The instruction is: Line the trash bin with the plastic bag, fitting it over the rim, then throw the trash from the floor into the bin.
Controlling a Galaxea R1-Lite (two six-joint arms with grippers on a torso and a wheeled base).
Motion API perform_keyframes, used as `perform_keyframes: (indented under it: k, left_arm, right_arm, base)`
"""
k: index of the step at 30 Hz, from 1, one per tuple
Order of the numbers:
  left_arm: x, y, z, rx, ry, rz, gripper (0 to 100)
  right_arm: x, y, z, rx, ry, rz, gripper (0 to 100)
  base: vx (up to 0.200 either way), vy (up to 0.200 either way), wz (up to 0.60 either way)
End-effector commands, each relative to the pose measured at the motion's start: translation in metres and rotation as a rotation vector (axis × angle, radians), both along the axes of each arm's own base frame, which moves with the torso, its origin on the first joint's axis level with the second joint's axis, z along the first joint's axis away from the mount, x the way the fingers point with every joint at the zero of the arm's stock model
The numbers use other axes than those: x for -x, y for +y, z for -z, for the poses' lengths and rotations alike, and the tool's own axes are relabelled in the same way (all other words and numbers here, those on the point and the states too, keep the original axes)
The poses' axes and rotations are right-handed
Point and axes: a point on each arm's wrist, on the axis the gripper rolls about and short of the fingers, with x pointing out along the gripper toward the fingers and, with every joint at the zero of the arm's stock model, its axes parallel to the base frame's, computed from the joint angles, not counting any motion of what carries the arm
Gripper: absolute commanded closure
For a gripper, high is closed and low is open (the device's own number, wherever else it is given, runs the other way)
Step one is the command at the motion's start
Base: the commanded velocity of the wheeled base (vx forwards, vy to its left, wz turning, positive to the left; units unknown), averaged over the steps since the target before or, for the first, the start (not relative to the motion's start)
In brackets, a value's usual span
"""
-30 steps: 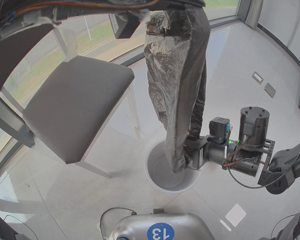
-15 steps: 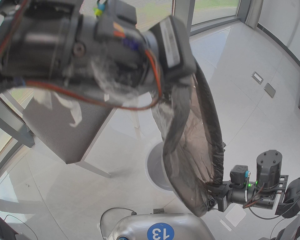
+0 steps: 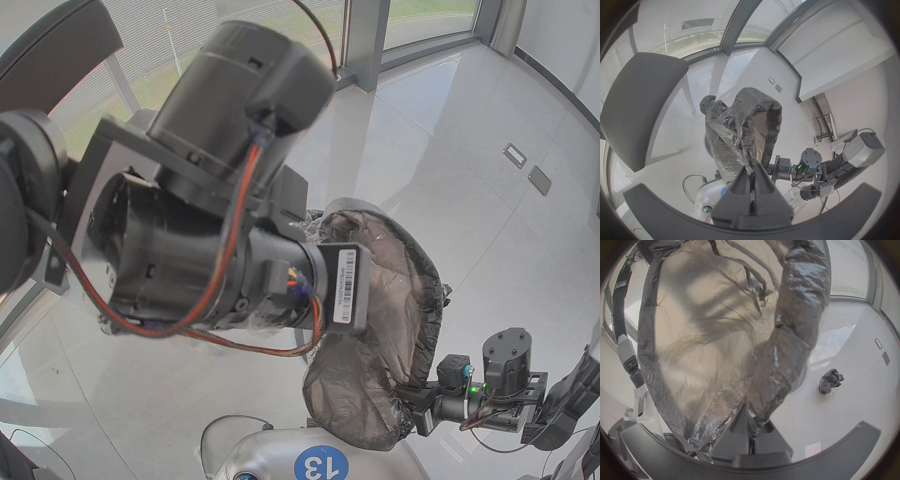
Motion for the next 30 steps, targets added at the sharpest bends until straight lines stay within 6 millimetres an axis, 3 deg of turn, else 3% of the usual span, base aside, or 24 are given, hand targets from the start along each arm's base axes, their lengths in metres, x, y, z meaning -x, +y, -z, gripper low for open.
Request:
perform_keyframes:
  k: [1,7,13,21,30]
  left_arm:
    - [-0.003,0.001,0.020,-0.065,0.034,-0.011,100]
    - [-0.009,-0.004,0.032,-0.080,0.061,-0.016,100]
    - [-0.026,-0.014,0.045,-0.073,0.064,-0.038,100]
    - [-0.053,-0.023,0.061,-0.040,0.063,-0.099,100]
    - [-0.088,-0.018,0.082,-0.032,0.080,-0.194,100]
  right_arm:
    - [-0.005,0.009,0.040,0.070,0.081,-0.022,100]
    - [0.010,-0.003,0.047,0.082,0.120,-0.047,100]
    - [0.029,-0.018,0.038,0.055,0.121,-0.086,100]
    - [0.028,-0.025,0.020,0.009,0.055,-0.060,100]
    - [0.022,-0.033,0.019,0.018,0.040,-0.021,100]
  base:
    - [0.000,0.000,0.00]
    - [0.000,0.000,0.00]
    - [0.000,0.000,0.00]
    - [0.000,0.000,0.00]
    - [0.000,0.000,0.00]
